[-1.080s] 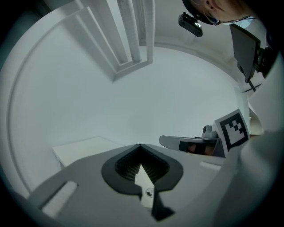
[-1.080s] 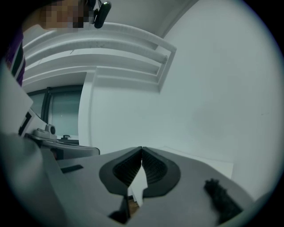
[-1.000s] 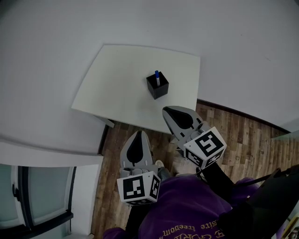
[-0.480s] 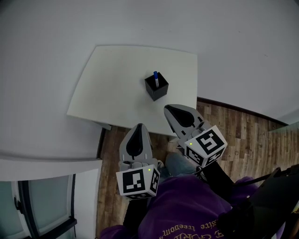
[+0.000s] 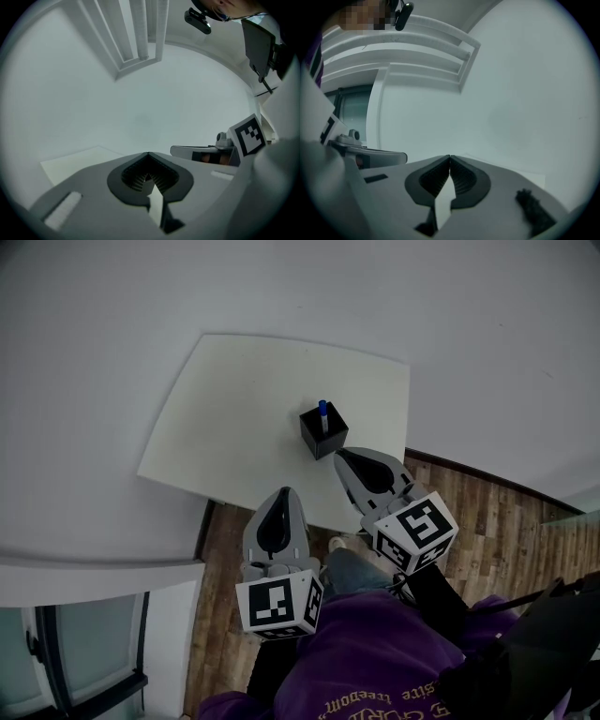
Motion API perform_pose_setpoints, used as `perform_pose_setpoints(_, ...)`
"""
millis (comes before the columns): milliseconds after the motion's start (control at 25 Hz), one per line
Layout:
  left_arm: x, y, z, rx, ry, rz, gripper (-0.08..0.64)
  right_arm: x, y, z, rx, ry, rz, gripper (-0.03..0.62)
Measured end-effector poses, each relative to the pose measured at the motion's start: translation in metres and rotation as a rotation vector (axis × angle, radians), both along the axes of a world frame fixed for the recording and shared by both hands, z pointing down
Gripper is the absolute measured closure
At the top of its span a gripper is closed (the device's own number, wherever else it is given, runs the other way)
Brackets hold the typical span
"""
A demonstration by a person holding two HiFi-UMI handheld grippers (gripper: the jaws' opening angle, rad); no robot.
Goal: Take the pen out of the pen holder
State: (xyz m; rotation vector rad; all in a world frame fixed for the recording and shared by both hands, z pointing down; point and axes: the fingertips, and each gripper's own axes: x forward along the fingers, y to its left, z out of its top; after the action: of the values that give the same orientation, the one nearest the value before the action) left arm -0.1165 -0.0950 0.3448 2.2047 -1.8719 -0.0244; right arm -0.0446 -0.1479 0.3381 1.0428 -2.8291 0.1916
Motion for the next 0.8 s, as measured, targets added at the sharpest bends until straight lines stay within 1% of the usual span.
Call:
perform_pose_setpoints(200, -0.003, -0.027, 0.001, -0.01, -0.002, -0.029, 0.555, -0.002, -0.028, 0.004, -0.014, 0.0, -0.017, 0.583)
perform_pose_setpoints(400, 0.0, -0.053, 0.0, -0.023, -0.007, -0.038, 0.555, -0.002, -0.056, 0.007, -0.031, 0.003, -0.036, 0.582)
perform_pose_setpoints(800, 0.01, -0.09, 0.007, -0.051, -0.012, -0.059, 0.555, 0.007, -0.094, 0.022, -0.067, 0.02, -0.05, 0.582)
